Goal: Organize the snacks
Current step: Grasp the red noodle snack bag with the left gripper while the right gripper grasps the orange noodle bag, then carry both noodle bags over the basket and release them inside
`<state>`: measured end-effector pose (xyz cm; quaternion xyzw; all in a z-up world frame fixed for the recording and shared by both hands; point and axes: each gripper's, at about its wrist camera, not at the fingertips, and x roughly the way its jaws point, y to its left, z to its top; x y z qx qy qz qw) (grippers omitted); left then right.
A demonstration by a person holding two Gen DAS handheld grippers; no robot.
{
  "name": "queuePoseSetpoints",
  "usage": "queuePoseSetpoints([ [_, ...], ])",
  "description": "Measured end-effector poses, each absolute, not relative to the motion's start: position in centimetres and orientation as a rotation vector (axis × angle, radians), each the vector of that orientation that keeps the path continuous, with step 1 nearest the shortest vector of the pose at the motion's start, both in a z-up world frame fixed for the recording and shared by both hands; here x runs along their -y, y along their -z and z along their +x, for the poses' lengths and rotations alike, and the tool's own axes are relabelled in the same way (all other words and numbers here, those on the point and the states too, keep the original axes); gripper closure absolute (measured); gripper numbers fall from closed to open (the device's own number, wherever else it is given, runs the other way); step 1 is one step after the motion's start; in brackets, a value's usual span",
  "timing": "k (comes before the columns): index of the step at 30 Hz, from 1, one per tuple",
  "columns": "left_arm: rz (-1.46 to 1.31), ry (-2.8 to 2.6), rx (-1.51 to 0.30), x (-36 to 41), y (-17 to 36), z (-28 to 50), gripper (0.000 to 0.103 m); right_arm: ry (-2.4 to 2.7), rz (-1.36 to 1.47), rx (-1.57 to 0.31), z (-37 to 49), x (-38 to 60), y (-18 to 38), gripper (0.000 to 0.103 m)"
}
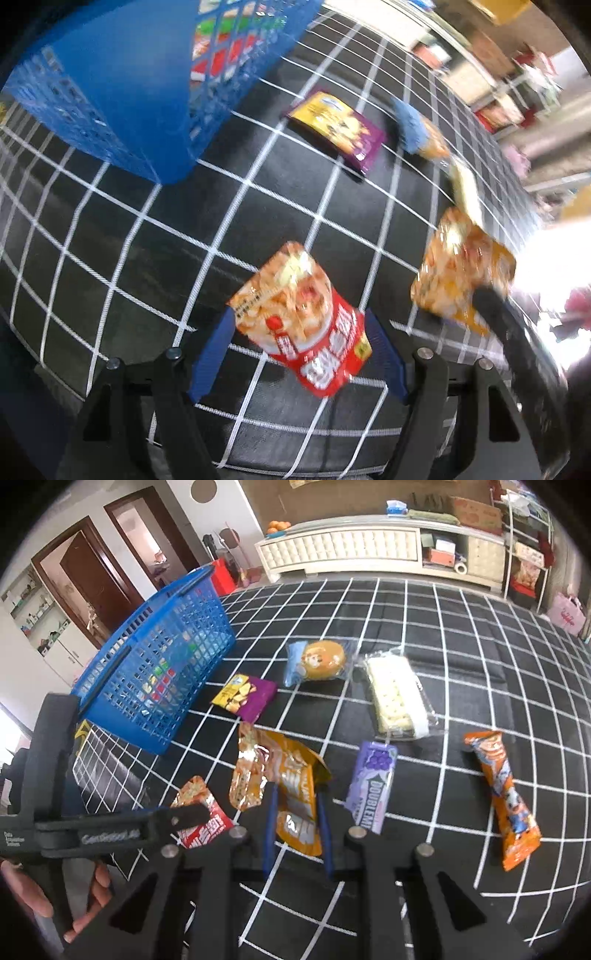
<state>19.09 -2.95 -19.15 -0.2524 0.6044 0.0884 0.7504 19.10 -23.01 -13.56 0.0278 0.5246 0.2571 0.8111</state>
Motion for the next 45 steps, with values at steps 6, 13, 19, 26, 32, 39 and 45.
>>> queuePoseSetpoints([
  [6, -0.499, -0.355, -1.328, 4.8, 19.6, 20.3, 0.027, -0.542, 0.094, -1.128, 19.2, 23.8, 14.1, 0.079],
  [13, -0.394, -0.466, -1.362, 7.6, 20.0, 20.8, 0.035, -0.545, 0.146, -1.111, 19.3, 25.1, 13.9, 0.079],
  [19, -0.341, -0.403, -1.326, 9.9, 18.8, 19.7, 0.074, -0.551, 0.186, -1.132, 19.4, 25.5, 14.5, 0.079],
  [26, -0.357, -0.294, -1.297, 10.0, 18.8, 18.5, 0.08, -0.539, 0.155, -1.125, 18.9, 24.9, 14.2, 0.079],
  [32, -0.301, -0.176, -1.249, 10.1, 19.2, 17.3, 0.081, -0.511, 0.122, -1.134, 17.9, 24.2, 13.7, 0.079],
  [39, -0.296, -0.06, -1.171, 8.6, 15.5, 16.1, 0.08, -0.478, 0.06, -1.121, 17.0, 22.6, 11.0, 0.079],
  [45, -0.275, 0.02, -1.072, 6.5, 11.2, 15.3, 0.08, -0.46, 0.027, -1.072, 17.2, 20.9, 7.0, 0.079],
])
